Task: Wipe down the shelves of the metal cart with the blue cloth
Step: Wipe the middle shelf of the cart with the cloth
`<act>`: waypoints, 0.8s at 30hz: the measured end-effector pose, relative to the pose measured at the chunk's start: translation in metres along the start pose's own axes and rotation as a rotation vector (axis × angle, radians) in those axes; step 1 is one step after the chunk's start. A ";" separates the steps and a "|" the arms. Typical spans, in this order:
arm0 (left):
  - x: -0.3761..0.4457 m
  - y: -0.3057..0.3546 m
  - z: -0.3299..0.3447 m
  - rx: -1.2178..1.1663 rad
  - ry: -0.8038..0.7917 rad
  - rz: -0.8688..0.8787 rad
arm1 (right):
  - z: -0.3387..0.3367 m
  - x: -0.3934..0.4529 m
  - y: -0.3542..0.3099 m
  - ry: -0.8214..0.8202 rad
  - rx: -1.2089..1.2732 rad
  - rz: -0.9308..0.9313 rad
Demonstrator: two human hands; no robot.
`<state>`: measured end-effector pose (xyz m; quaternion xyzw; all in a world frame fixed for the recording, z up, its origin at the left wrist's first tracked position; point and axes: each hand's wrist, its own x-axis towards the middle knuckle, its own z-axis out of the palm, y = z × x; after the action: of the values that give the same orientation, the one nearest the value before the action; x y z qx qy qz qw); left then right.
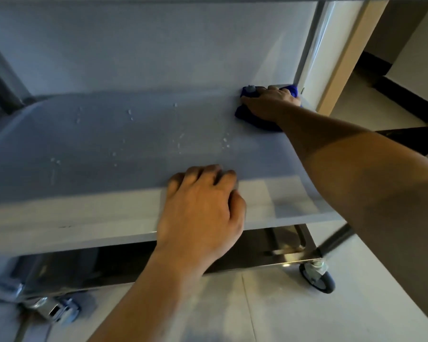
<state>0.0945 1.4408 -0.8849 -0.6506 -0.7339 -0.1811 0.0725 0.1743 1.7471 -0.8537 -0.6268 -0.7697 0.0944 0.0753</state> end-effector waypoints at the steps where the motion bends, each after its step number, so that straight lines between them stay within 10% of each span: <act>1: 0.000 0.000 0.001 0.007 -0.004 0.005 | 0.000 -0.004 0.001 -0.006 -0.007 -0.009; 24: 0.007 -0.013 -0.009 -0.304 -0.021 -0.049 | 0.014 -0.271 0.002 0.079 -0.053 -0.092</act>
<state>0.0797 1.4431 -0.8767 -0.6380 -0.7143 -0.2851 -0.0388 0.2279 1.4818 -0.8666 -0.5957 -0.7965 0.0455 0.0931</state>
